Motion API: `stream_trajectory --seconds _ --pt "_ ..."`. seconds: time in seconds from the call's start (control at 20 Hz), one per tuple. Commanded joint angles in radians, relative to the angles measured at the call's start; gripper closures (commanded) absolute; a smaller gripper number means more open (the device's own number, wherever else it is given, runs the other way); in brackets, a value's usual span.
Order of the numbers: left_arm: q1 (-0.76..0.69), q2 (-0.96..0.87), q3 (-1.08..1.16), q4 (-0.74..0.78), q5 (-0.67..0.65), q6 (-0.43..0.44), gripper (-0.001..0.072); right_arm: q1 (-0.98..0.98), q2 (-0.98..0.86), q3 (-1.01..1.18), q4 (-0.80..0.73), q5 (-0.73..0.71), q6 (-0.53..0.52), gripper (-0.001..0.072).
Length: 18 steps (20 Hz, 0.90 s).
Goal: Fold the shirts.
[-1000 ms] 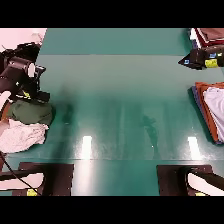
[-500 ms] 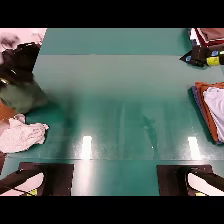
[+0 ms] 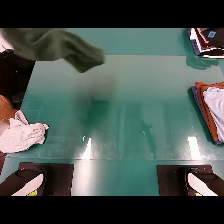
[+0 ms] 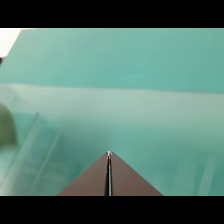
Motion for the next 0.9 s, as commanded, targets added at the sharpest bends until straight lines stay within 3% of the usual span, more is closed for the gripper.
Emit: stream_trajectory --seconds 0.0,0.25,0.3,0.35,0.4,0.65,0.85 --pt "-0.175 -0.064 0.023 -0.042 -0.019 0.023 0.0684 0.0 0.042 0.0 -0.006 -0.026 0.001 0.0695" --pt "-0.459 -0.319 0.023 -0.017 -0.187 0.051 0.068 0.0 0.045 0.0 -0.005 -0.013 0.001 0.0694" --pt "-0.485 -0.365 0.023 -0.017 -0.187 0.068 0.063 0.0 0.045 0.0 -0.005 -0.009 0.001 0.0695" --pt "-0.499 -0.404 0.023 -0.016 -0.179 0.07 0.0356 0.0 0.045 0.0 -0.005 -0.002 0.001 0.0695" --pt "-0.499 -0.436 0.023 -0.011 -0.167 0.069 0.0171 0.0 0.045 0.0 -0.005 0.007 0.001 0.0695" --pt "-0.357 -0.465 0.022 0.154 -0.106 0.053 0.0175 0.0 0.045 0.0 -0.005 0.026 0.001 0.0695" --pt "-0.194 -0.484 -0.113 0.108 -0.092 0.025 0.0176 0.0 0.043 0.0 -0.005 0.048 0.001 0.0694"
